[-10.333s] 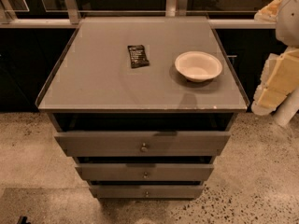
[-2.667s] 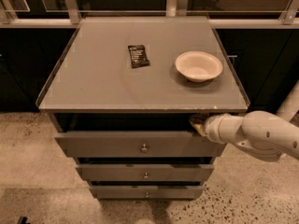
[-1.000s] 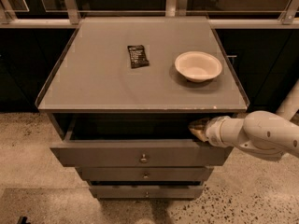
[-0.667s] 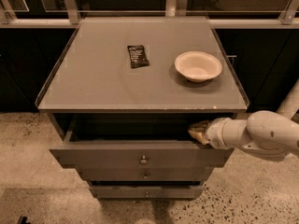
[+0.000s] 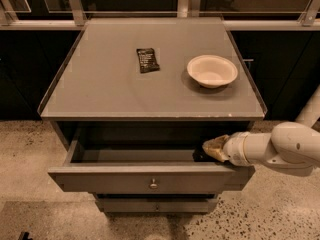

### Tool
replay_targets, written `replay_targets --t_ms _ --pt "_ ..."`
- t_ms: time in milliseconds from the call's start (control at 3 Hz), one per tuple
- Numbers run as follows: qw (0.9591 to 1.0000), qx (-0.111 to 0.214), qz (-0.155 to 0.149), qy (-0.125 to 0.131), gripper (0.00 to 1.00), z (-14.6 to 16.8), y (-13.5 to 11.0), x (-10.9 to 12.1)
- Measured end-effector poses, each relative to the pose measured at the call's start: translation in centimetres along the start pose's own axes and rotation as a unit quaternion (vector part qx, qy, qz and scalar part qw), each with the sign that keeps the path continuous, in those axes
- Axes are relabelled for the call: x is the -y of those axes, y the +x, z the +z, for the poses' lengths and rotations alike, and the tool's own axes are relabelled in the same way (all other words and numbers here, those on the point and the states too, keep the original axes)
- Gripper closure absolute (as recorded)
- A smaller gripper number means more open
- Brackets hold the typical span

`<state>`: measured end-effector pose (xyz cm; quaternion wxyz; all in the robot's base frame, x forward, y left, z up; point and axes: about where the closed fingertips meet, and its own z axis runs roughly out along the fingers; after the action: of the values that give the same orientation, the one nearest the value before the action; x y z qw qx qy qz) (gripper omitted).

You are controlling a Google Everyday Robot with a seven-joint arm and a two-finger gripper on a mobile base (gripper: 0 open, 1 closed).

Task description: Open top drawer

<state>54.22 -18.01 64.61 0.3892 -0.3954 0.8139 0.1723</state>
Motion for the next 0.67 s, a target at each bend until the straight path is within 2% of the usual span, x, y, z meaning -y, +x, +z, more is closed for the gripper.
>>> replay_targets --t_ms 333,667 --pt "1.0000 0.000 0.000 0.000 1.00 0.0 0.0 0.0" --pt "0.9999 -0.006 -0.001 -0.010 1.00 0.8 0.3 -1.7"
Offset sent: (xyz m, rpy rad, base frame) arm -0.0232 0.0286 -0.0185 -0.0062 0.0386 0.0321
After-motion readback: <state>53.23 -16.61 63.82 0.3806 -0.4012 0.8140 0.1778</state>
